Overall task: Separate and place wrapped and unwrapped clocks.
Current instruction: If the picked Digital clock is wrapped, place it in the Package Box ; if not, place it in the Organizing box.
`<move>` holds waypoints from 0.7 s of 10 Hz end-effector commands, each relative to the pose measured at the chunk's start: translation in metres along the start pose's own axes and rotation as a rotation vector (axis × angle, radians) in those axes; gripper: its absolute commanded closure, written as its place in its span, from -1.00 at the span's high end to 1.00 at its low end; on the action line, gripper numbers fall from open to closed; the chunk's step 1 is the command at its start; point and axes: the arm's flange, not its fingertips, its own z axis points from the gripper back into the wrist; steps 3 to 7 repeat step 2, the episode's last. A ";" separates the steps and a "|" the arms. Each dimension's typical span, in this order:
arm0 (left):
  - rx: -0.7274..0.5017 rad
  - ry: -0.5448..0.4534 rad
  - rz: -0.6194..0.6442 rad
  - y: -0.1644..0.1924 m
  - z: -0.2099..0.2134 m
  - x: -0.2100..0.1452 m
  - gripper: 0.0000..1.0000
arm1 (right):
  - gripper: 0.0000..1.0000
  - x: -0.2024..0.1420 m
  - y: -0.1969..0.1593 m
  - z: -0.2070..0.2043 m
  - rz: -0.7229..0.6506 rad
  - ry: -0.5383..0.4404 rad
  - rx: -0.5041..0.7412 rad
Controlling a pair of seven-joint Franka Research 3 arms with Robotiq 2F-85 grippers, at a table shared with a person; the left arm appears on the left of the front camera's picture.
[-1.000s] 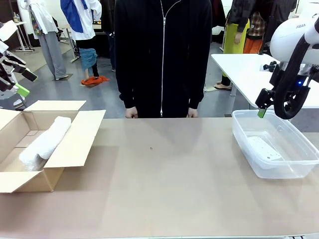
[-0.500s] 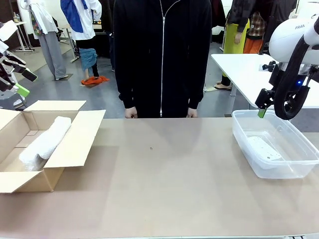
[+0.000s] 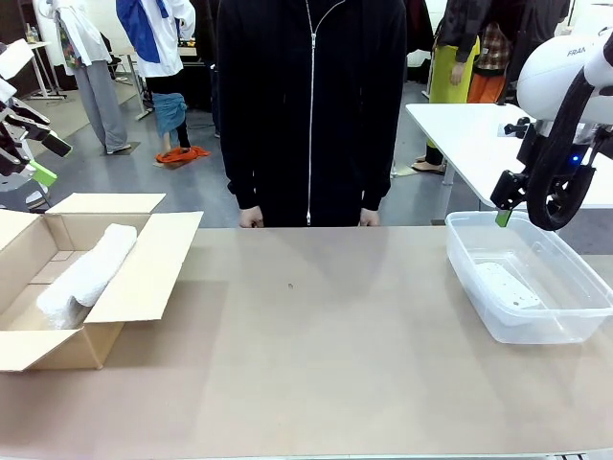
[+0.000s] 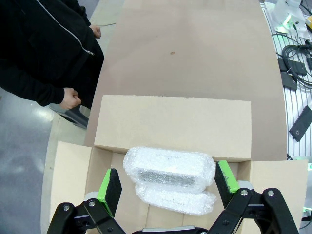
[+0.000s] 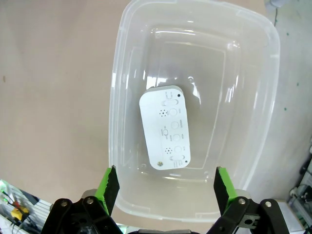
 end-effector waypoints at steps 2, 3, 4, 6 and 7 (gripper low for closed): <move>-0.003 -0.002 -0.009 0.000 0.002 -0.001 1.00 | 1.00 0.000 0.000 0.000 -0.006 -0.001 0.011; -0.003 -0.002 -0.009 0.000 0.002 -0.001 1.00 | 1.00 0.000 0.000 0.000 -0.006 -0.001 0.011; -0.003 -0.002 -0.009 0.000 0.002 -0.001 1.00 | 1.00 0.000 0.000 0.000 -0.006 -0.001 0.011; -0.003 -0.002 -0.009 0.000 0.002 -0.001 1.00 | 1.00 0.000 0.000 0.000 -0.006 -0.001 0.011; -0.003 -0.002 -0.009 0.000 0.002 -0.001 1.00 | 1.00 0.000 0.000 0.000 -0.006 -0.001 0.011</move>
